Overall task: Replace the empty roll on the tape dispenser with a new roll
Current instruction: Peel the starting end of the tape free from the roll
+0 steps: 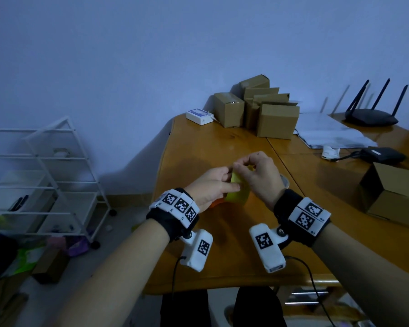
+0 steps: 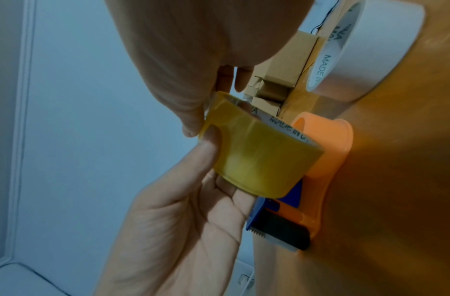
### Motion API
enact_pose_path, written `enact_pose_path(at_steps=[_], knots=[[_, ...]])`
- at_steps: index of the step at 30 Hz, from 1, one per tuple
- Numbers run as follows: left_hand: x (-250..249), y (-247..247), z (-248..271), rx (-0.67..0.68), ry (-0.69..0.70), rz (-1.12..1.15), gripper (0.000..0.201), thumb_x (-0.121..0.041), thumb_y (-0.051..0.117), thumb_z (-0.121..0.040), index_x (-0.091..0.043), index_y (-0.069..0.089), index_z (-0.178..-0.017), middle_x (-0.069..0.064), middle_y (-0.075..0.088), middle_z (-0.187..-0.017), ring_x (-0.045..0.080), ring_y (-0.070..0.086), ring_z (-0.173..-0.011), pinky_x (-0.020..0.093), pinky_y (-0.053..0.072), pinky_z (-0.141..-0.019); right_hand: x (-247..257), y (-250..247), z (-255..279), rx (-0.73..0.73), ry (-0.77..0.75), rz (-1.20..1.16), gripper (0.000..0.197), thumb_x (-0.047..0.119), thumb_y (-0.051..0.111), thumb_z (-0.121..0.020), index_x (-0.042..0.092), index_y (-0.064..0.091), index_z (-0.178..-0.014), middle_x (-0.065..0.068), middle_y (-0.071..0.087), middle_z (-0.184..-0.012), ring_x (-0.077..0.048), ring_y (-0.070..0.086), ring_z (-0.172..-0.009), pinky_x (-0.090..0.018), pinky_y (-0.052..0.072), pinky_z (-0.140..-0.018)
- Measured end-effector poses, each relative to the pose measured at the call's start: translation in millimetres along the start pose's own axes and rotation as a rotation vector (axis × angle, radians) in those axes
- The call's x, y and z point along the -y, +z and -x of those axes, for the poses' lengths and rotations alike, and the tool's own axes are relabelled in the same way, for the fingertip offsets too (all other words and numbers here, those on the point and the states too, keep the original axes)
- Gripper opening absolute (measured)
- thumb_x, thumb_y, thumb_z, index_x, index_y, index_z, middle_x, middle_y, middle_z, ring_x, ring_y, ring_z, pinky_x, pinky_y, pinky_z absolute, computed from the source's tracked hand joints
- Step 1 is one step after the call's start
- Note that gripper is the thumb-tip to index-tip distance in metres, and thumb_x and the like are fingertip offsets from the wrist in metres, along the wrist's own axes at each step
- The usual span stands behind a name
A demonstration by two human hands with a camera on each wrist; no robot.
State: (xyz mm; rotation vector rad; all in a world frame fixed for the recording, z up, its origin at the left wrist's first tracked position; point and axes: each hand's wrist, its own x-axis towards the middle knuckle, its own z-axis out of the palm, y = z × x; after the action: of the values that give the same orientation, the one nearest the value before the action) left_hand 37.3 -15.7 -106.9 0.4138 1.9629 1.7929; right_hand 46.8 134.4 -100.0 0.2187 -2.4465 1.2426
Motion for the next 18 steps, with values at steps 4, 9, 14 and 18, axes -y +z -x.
enact_pose_path(at_steps=[4,9,14,18], knots=[[1,0,0,0.030,0.008,0.028,0.049,-0.002,0.056,-0.096,-0.016,0.045,-0.142,0.003,0.067,-0.126,0.020,0.061,-0.119,0.039,0.043,-0.107,-1,0,2,-0.011,-0.008,-0.018,0.020,0.028,0.063,-0.092,0.036,0.058,-0.074,0.008,0.050,-0.093,-0.024,0.051,-0.103,-0.049,0.048,-0.090],[-1,0,-1,0.042,0.020,0.082,0.047,0.001,0.053,-0.096,-0.018,0.048,-0.139,0.004,0.067,-0.123,0.020,0.063,-0.115,0.037,0.048,-0.103,-2,-3,4,-0.006,-0.016,-0.058,0.019,0.026,0.062,-0.094,0.033,0.059,-0.076,0.002,0.052,-0.094,-0.025,0.052,-0.100,-0.046,0.047,-0.087],[2,-1,-2,0.036,0.019,0.062,0.036,-0.004,0.056,-0.096,-0.031,0.056,-0.120,-0.003,0.069,-0.120,0.021,0.060,-0.122,0.049,0.034,-0.114,0,-6,7,0.022,-0.009,-0.151,0.016,0.027,0.055,-0.098,0.025,0.067,-0.087,0.009,0.057,-0.097,-0.014,0.054,-0.099,-0.037,0.046,-0.087],[1,-3,-2,0.065,0.029,0.072,0.042,-0.007,0.058,-0.096,-0.026,0.053,-0.133,0.003,0.066,-0.128,0.022,0.059,-0.123,0.049,0.036,-0.113,-6,-10,7,0.158,0.050,-0.377,0.040,0.047,0.053,-0.094,0.043,0.049,-0.134,0.011,0.054,-0.128,-0.005,0.050,-0.121,-0.028,0.044,-0.099]])
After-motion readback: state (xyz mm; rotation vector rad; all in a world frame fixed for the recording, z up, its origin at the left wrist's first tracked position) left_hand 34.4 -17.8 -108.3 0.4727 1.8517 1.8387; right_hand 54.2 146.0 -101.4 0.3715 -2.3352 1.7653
